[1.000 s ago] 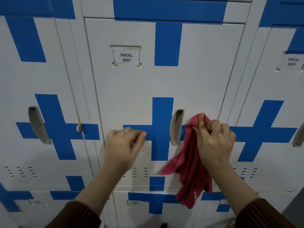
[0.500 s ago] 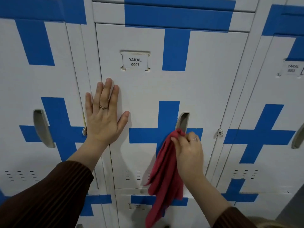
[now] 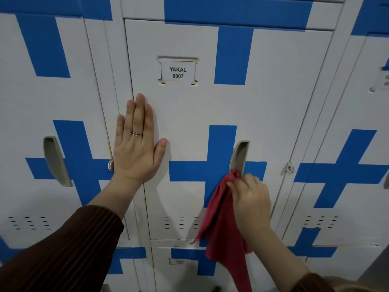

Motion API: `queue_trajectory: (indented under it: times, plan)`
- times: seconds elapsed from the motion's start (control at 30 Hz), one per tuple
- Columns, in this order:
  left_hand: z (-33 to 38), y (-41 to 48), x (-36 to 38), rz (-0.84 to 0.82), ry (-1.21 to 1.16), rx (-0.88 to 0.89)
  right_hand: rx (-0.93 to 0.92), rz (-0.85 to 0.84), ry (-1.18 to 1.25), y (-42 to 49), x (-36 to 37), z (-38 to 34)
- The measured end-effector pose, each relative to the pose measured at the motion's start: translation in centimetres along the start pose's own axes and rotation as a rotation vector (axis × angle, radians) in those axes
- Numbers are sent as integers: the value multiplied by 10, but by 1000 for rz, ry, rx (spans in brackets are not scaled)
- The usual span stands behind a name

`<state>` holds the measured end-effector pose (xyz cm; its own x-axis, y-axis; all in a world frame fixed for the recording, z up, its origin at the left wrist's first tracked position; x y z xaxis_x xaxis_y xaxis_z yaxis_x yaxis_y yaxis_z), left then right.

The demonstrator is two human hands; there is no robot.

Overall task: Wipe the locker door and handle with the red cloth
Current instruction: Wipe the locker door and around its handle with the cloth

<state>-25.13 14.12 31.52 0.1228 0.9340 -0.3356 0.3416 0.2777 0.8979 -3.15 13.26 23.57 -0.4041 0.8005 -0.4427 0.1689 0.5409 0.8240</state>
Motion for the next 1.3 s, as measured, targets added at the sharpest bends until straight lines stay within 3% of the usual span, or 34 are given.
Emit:
queue_trajectory:
  times: [0.13, 0.3, 0.5, 0.67, 0.87, 0.97, 1.07, 1.3]
  plan:
    - [-2, 1, -4, 29, -68, -59, -15, -38, -66, 2, -2, 0]
    - [-4, 1, -5, 40, -78, -81, 90, -12, 63, 19, -8, -5]
    - [-11, -2, -10, 83, -139, -194, -4, -60, -57, -1, 0, 2]
    - [-12, -2, -8, 66, -127, -185, 87, -16, 37, 23, -8, -8]
    - [-11, -2, -8, 63, -137, -173, -32, -38, -80, -1, -3, 1]
    - [-12, -3, -7, 53, -151, -168, 45, -68, -9, 20, -9, -8]
    - [-12, -3, -8, 55, -148, -162, 142, 6, 120, 43, -20, -11]
    - [-13, -4, -8, 57, -141, -157, -30, -45, -115, -5, 1, 2]
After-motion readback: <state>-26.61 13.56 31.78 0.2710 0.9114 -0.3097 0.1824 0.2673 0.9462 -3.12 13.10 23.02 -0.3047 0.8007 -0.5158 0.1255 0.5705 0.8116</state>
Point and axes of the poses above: each hand's wrist, its own y-axis towards the middle knuckle, its own x-axis out of the palm, z = x × y, the point moved 10 cm from there along y, towards the middle knuckle, and after that the axes turned 12 degrees about x, right-handed, at the moved point
